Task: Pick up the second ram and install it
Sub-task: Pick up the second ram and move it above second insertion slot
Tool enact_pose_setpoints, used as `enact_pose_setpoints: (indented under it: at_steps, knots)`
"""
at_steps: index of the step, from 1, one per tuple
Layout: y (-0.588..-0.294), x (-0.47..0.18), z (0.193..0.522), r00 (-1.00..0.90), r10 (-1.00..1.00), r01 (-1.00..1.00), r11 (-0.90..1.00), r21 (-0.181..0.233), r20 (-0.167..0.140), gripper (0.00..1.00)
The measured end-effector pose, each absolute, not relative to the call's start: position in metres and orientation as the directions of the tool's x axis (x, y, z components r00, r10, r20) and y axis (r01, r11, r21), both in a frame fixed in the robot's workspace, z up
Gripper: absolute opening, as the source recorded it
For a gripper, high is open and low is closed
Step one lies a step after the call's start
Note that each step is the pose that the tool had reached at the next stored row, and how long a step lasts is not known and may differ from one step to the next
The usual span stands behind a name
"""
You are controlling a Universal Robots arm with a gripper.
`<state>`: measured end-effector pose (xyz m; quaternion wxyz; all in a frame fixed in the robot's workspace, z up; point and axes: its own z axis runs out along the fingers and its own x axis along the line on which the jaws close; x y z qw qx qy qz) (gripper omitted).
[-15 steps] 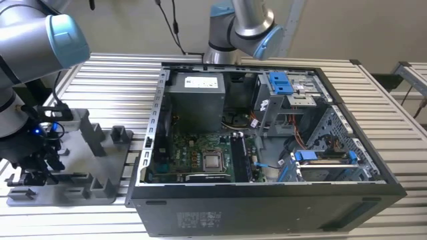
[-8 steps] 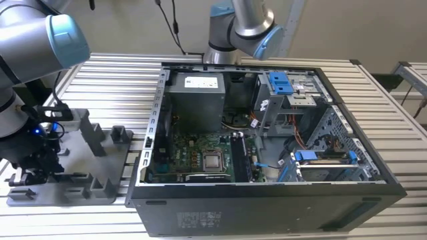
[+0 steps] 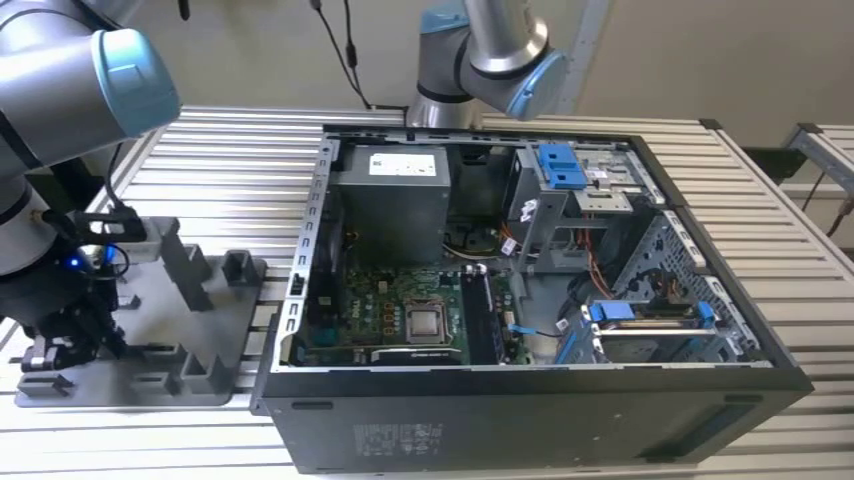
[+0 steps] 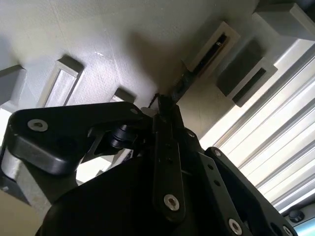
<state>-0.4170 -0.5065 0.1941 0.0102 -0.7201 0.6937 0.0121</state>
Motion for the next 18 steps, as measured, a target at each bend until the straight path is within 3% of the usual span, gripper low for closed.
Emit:
enact_pose_setpoints:
  at_steps: [18]
  knots:
    - [-0.5065, -0.417, 0.1954, 0.037, -0.999, -0.999, -0.037, 0.002, -0.032, 0.14]
